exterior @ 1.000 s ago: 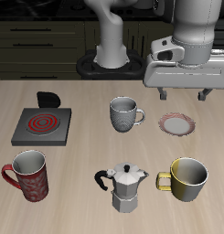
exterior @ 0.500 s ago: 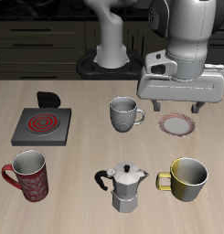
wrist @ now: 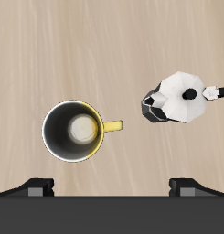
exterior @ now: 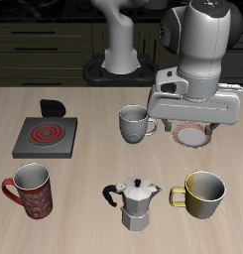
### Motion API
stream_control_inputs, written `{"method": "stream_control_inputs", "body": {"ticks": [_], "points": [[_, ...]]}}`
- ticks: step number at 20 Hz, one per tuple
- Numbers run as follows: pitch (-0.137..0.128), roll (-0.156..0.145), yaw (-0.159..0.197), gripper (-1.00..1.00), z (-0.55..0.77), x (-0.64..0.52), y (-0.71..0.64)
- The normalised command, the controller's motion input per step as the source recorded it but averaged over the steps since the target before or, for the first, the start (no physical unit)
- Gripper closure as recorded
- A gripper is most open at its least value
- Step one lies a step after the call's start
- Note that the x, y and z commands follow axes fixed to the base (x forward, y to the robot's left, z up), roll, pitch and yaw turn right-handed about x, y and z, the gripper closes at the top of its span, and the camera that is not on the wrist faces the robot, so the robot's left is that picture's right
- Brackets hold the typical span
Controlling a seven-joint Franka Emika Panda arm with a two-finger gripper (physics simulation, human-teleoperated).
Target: Place the white and yellow mug on the plate
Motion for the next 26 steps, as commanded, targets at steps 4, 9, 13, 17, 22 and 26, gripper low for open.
{"method": "stream_control_inputs", "body": {"ticks": [4, 9, 13, 17, 22, 26], "points": [[0.018, 0.036, -0.026, -1.0, -0.13, 0.01, 0.14], [0.01, 0.009, -0.006, -1.0, -0.11, 0.07, 0.06], [0.009, 0.004, -0.013, -1.0, -0.11, 0.02, 0.01], [0.007, 0.001, -0.017, -1.0, -0.09, 0.07, 0.0], [0.001, 0.003, -0.01, -1.0, -0.1, 0.03, 0.01], [0.012, -0.015, -0.006, -1.0, -0.12, 0.04, -0.02]]}}
